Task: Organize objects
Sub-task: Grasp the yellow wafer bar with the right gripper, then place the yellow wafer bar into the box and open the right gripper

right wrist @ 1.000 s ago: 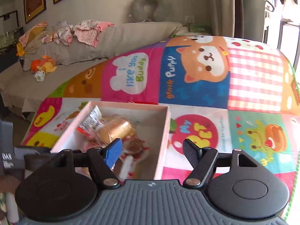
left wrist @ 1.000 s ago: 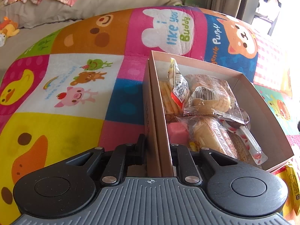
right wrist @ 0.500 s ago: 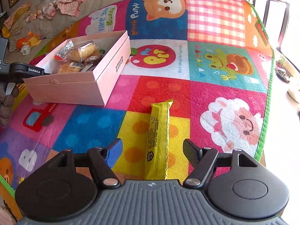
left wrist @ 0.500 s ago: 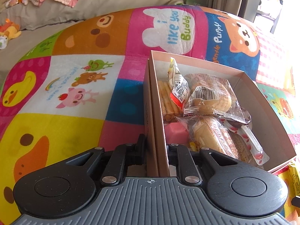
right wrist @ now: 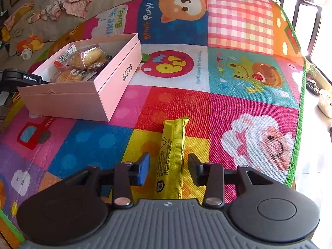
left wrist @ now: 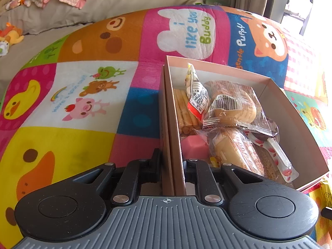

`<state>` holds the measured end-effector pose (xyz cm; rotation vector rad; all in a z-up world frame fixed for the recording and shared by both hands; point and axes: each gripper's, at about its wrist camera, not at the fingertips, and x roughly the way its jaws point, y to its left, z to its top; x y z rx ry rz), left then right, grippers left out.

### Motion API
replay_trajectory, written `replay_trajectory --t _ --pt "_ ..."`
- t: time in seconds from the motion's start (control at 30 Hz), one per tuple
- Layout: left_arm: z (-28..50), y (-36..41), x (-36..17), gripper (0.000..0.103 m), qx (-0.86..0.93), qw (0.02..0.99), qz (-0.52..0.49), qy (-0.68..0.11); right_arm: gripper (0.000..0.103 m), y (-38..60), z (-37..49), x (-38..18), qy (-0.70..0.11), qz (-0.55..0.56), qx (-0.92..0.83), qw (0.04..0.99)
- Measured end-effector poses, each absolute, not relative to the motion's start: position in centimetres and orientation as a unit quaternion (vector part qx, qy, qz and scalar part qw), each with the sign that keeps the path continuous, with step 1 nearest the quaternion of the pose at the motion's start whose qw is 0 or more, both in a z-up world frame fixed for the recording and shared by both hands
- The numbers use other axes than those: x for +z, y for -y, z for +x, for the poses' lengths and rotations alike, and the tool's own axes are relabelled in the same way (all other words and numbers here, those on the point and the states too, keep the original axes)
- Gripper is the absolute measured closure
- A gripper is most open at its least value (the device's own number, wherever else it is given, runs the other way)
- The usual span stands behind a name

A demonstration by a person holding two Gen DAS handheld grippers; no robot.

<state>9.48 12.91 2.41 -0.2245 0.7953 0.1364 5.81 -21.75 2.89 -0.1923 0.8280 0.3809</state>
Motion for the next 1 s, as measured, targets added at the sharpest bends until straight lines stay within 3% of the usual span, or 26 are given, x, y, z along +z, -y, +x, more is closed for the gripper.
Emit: replay_trajectory --t 0.07,0.5,0.73,1.0 --pt "9.5 -12.9 2.4 0.086 0.066 0.913 -0.11 -0.386 0.078 21.4 5.2 3.1 -0.401 -0.105 0.187 0.891" --pt "9.5 -13.2 2.4 0.087 0.063 0.912 -0.121 -0.386 0.078 17.8 0.6 6.6 -0.442 -0.086 0.299 0.841" --pt "9.4 -13.3 2.3 0.087 0.062 0.913 -0.121 -0.385 0.078 15.5 -0.8 10.0 -0.399 -0.1 0.333 0.849" --pt "9.2 -13.2 2.2 0.087 0.059 0.917 -0.118 -0.377 0.078 13.4 4.2 15.0 -0.328 -0.071 0.308 0.89"
